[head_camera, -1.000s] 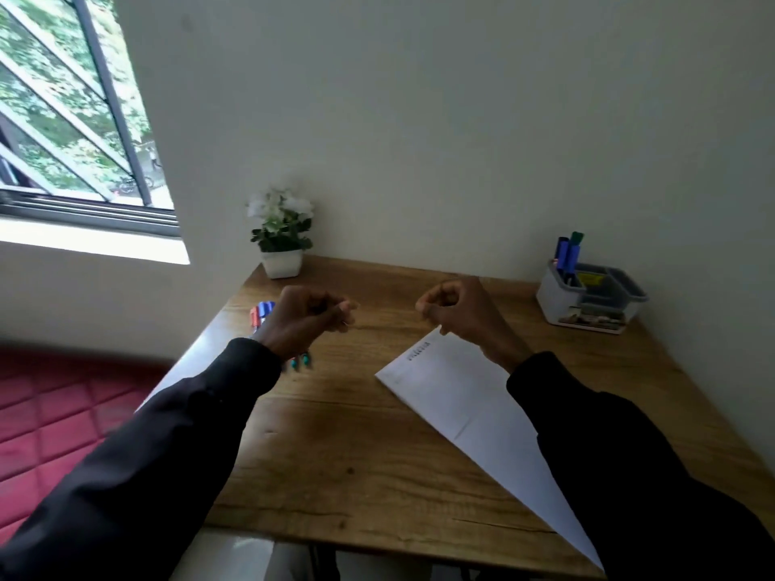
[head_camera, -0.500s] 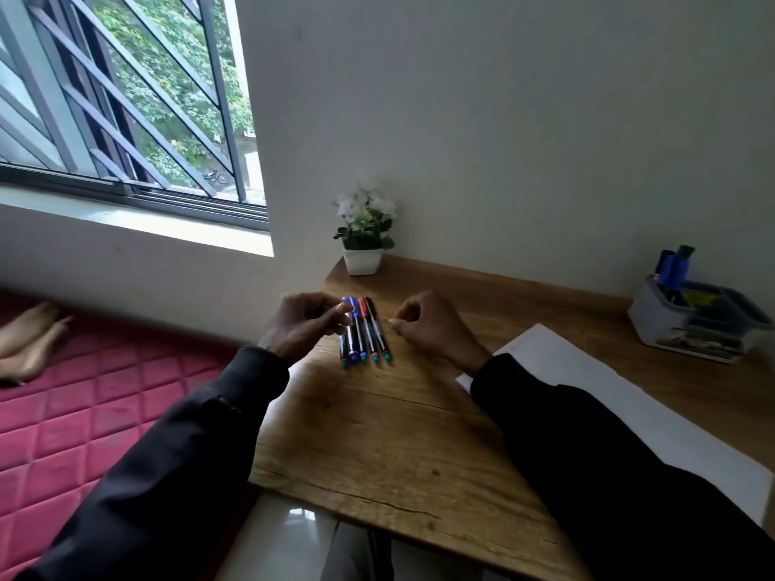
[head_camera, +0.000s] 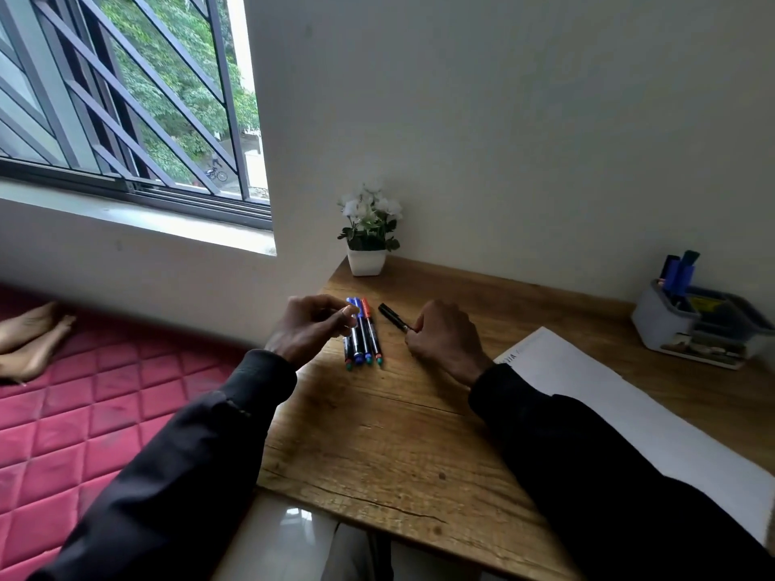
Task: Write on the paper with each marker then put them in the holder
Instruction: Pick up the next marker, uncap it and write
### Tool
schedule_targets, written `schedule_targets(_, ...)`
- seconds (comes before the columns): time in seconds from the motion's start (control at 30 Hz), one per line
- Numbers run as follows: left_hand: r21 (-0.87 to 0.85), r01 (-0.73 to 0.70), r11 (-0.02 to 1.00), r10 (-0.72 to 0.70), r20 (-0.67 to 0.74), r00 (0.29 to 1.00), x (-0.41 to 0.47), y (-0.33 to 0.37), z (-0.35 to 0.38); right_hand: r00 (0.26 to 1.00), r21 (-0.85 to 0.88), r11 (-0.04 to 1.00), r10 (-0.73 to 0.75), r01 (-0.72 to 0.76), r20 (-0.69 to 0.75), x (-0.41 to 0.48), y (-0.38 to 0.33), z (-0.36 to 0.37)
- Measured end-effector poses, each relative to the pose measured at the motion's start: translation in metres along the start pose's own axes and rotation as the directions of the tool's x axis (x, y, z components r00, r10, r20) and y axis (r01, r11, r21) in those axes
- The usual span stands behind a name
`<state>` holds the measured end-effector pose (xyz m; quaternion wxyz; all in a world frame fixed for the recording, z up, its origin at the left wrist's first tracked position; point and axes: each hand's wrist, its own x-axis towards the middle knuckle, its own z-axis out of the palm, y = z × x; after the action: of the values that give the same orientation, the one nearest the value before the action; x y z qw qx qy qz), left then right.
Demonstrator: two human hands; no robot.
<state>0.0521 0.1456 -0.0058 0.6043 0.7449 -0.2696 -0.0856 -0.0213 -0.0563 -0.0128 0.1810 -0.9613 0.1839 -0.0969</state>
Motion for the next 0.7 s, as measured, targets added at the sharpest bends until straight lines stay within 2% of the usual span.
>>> schedule_targets(0.1,0.024,-0.035,0.999,0.034,0.02,0.999,0.001,0.003,0.011,0.999,0.056,0.998,0.019,-0.017,-0.037,-0.007,0.021,-0.015)
schedule_targets(0.2,0.079,-0.091,0.993,0.088,0.041,0.995,0.005,0.007,0.026,0.994,0.142,0.989,-0.018,0.033,-0.107,-0.02,0.043,-0.034)
schedule_targets(0.33,0.084,-0.164,0.983,0.15,0.159,0.976,0.011,0.022,0.059,0.977,0.242,0.959,-0.1,0.145,-0.188,-0.042,0.06,-0.064)
schedule_targets(0.43,0.183,-0.276,0.943,0.229,0.243,0.943,0.015,0.035,0.081,0.955,0.283,0.935,-0.137,0.211,-0.262,-0.059,0.07,-0.085)
schedule_targets(0.53,0.183,-0.332,0.925,0.281,0.256,0.925,0.016,0.046,0.099,0.947,0.43,0.881,-0.06,0.199,-0.316,-0.073,0.08,-0.098)
schedule_targets(0.6,0.134,-0.338,0.932,0.302,0.229,0.925,0.014,0.053,0.107,0.96,0.652,0.74,0.027,0.168,-0.278,-0.081,0.087,-0.105)
schedule_targets(0.7,0.049,-0.348,0.936,0.33,0.223,0.917,0.01,0.065,0.119,0.996,0.949,0.31,0.054,0.05,-0.07,-0.089,0.091,-0.112)
